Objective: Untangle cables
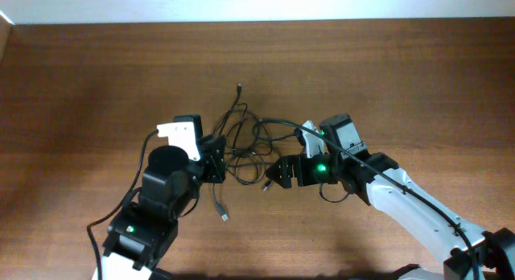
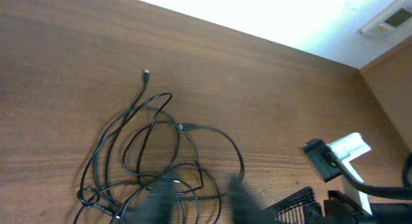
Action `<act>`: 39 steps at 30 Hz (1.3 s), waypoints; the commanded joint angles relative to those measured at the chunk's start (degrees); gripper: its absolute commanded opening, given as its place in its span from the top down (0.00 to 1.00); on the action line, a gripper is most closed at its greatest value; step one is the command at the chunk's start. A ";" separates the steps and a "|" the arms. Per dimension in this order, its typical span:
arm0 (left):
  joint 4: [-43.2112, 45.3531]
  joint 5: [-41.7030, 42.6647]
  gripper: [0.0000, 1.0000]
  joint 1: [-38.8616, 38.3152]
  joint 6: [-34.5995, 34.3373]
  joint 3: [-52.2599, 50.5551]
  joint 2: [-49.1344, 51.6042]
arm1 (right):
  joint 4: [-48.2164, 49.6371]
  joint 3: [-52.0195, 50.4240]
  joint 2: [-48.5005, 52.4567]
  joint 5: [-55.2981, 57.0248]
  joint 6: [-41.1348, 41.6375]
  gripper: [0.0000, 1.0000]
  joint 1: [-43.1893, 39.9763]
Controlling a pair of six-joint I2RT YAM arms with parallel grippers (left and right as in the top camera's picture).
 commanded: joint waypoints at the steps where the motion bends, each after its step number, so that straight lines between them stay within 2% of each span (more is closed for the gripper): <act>1: -0.13 -8.17 0.01 0.35 -2.23 -0.07 6.51 | -2.25 0.02 0.17 7.39 -0.81 0.01 0.35; 3: 4.07 -15.30 0.02 0.35 -1.36 -0.07 13.29 | -6.05 0.02 0.17 10.14 -0.83 0.01 0.35; 5: 16.09 -12.55 0.03 0.35 9.55 -0.07 23.63 | -10.45 0.02 0.17 15.41 -0.83 0.01 0.33; 8: 28.11 -10.38 0.09 0.35 17.18 -0.07 34.62 | -11.93 0.02 0.17 16.48 -0.83 0.01 0.33; 9: 33.11 -10.10 0.17 0.35 20.68 -0.07 39.52 | -11.74 0.02 0.17 16.50 -0.83 0.01 0.33; 10: 36.59 -8.70 0.16 0.35 24.57 -0.07 42.82 | -11.63 0.02 0.17 16.85 -0.83 0.01 0.33; 12: 39.60 -7.82 0.20 0.35 28.74 -0.07 45.92 | -11.69 0.02 0.17 18.29 -0.83 0.01 0.33; 13: 41.48 -7.82 0.29 0.35 30.69 -0.07 48.06 | -11.69 0.02 0.17 19.12 -0.83 0.01 0.33; 14: 42.21 -7.82 0.34 0.35 30.69 -0.07 48.85 | -11.65 0.02 0.17 19.26 -0.83 0.01 0.33; 16: 42.62 -7.87 0.50 0.35 30.69 -0.07 49.70 | -11.50 0.02 0.17 19.26 -0.83 0.01 0.33; 17: 42.86 -8.00 0.61 0.37 30.69 -0.07 50.14 | -11.39 0.02 0.17 19.26 -0.83 0.01 0.33; 18: 43.41 -8.09 0.76 0.37 30.69 -0.07 50.45 | -11.28 0.02 0.17 19.23 -0.81 0.01 0.33; 19: 45.62 -9.77 0.99 0.35 30.64 -0.07 50.62 | -11.28 0.02 0.17 19.23 -0.81 0.01 0.33; 20: 47.78 -13.07 1.00 0.35 30.29 -0.04 50.29 | -11.32 0.02 0.17 19.21 -0.81 0.01 0.33; 22: 49.72 -20.74 1.00 0.35 26.60 -0.04 47.19 | -11.76 0.02 0.17 18.99 -0.83 0.01 0.35; 24: 46.73 -22.01 1.00 0.35 25.59 -0.04 38.42 | -12.39 0.02 0.17 19.02 -0.83 0.02 0.35; 26: 40.54 -21.97 1.00 0.35 22.99 -0.04 27.17 | -12.07 0.02 0.17 19.02 -0.81 0.01 0.35; 28: 30.62 -21.79 1.00 0.35 21.24 -0.04 13.27 | -11.21 0.02 0.17 19.04 -0.79 0.01 0.35; 31: 21.84 -21.86 1.00 0.37 21.09 -0.04 0.57 | -11.06 0.02 0.17 19.04 -0.59 0.01 0.35; 33: 19.37 -21.84 1.00 1.18 18.97 -0.04 -7.48 | -10.99 0.02 0.17 18.10 -0.17 0.01 0.35; 34: 18.99 -21.84 1.00 1.90 18.58 -0.04 -10.45 | -10.43 0.07 0.15 14.29 -0.22 0.01 0.33; 36: 17.14 -20.28 1.00 3.15 18.60 -0.04 -14.86 | -5.70 0.15 0.09 -4.52 -2.40 0.01 0.28; 39: 14.12 -15.74 1.00 3.15 18.58 -0.04 -14.91 | 3.69 0.15 0.09 -21.24 -2.99 0.01 0.28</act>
